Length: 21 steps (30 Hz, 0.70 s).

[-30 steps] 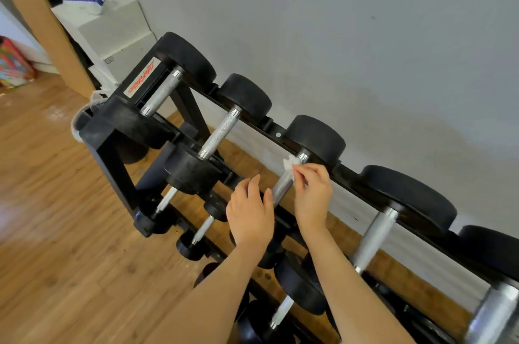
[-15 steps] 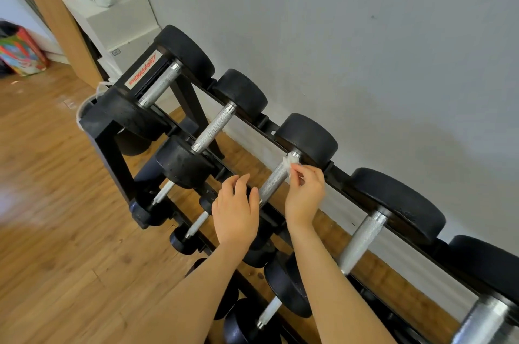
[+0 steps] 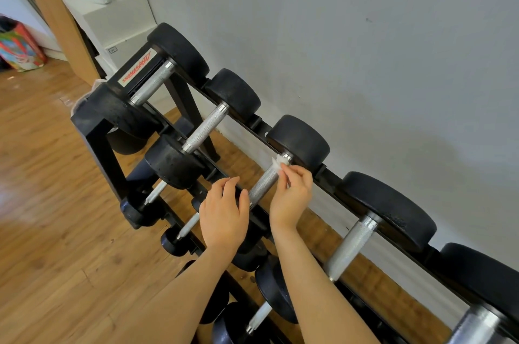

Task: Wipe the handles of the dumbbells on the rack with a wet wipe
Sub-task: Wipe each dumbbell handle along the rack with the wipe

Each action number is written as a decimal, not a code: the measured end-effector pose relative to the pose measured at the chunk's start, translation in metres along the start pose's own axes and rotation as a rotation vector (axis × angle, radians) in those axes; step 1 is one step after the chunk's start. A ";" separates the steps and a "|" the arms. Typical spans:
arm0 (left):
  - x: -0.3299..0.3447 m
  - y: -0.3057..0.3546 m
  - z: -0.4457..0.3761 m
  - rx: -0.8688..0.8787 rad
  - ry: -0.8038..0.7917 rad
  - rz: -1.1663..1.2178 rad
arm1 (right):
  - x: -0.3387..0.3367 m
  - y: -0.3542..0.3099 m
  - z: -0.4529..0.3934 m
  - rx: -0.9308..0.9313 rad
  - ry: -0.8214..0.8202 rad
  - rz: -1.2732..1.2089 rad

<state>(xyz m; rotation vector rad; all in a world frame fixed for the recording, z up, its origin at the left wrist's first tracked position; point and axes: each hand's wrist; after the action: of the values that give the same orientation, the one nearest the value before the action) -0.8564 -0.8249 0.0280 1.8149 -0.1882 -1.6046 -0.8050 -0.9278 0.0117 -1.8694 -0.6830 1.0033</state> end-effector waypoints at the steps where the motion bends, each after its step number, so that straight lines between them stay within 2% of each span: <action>1: 0.000 0.000 0.000 0.003 0.001 -0.002 | 0.001 0.000 -0.002 0.004 0.009 -0.002; 10: 0.000 -0.002 0.000 0.027 0.015 0.001 | 0.013 -0.011 0.026 -0.009 -0.118 0.233; 16: -0.001 -0.001 0.000 0.028 0.009 -0.019 | 0.012 -0.013 0.011 0.047 -0.079 0.184; 21: 0.000 -0.002 0.000 0.019 0.008 -0.009 | 0.019 -0.010 0.024 -0.011 -0.036 0.157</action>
<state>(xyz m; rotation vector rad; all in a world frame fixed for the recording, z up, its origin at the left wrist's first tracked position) -0.8571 -0.8233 0.0269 1.8392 -0.1923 -1.6063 -0.8161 -0.8983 0.0071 -1.9420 -0.5703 1.1368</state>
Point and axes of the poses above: each hand's wrist, its own z-axis away from the middle knuckle, its own x-axis out of the palm, y = z × x, and after that the axes turned 3 degrees about -x, right-handed
